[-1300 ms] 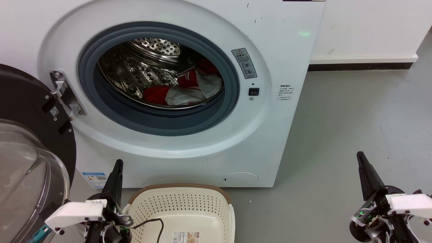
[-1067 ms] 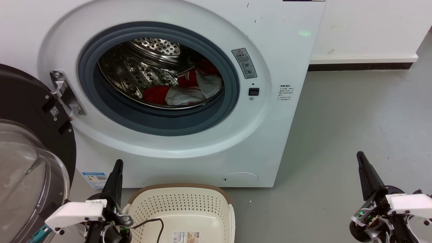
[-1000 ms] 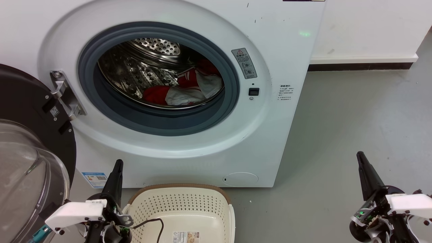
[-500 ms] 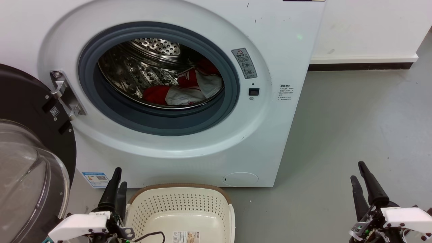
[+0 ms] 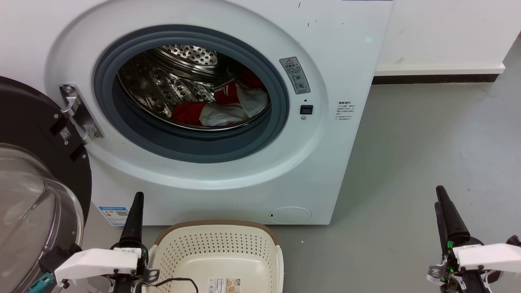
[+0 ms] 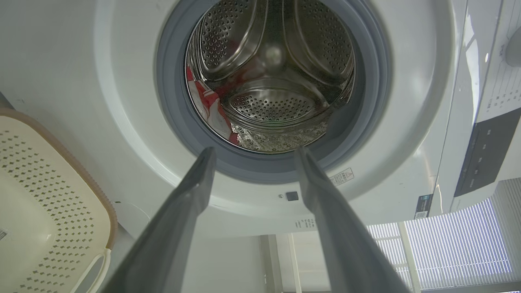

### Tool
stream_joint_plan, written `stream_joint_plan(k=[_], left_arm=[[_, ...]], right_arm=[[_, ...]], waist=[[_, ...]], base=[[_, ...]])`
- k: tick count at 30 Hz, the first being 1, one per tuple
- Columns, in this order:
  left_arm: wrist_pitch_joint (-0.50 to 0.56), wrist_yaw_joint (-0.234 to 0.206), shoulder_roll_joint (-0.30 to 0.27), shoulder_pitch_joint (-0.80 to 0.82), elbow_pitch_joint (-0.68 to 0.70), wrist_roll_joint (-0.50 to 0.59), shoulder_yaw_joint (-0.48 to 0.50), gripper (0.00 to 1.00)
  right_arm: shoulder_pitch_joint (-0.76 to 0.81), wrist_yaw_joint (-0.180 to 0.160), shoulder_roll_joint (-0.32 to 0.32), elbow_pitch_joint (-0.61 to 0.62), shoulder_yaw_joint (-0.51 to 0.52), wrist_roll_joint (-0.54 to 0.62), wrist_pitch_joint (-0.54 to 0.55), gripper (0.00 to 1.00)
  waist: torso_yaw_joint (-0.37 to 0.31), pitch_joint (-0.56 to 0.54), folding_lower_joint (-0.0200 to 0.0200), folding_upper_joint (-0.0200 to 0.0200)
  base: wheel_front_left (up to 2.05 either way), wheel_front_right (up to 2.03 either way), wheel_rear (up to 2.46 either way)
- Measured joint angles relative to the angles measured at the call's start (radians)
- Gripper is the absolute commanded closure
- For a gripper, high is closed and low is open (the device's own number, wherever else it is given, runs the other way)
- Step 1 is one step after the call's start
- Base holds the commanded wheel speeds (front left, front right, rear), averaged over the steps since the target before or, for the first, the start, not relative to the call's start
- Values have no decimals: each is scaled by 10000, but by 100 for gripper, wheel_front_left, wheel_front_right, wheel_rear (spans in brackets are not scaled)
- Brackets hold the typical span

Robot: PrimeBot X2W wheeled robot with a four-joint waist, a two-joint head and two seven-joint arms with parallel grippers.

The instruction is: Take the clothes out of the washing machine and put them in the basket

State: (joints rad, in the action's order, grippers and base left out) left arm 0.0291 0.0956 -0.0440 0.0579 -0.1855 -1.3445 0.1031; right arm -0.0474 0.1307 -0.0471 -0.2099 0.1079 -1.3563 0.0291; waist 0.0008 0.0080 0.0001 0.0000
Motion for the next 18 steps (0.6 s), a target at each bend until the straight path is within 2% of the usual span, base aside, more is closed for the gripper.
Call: stream_joint_plan(k=[18], left_arm=[[-754, -694, -6, -291, 918, 3684, -575, 0]], right_arm=[[316, 0, 2, 1294, -529, 4389, -742, 0]], waist=[[7, 32, 0, 0]], base=[[0, 0, 0]])
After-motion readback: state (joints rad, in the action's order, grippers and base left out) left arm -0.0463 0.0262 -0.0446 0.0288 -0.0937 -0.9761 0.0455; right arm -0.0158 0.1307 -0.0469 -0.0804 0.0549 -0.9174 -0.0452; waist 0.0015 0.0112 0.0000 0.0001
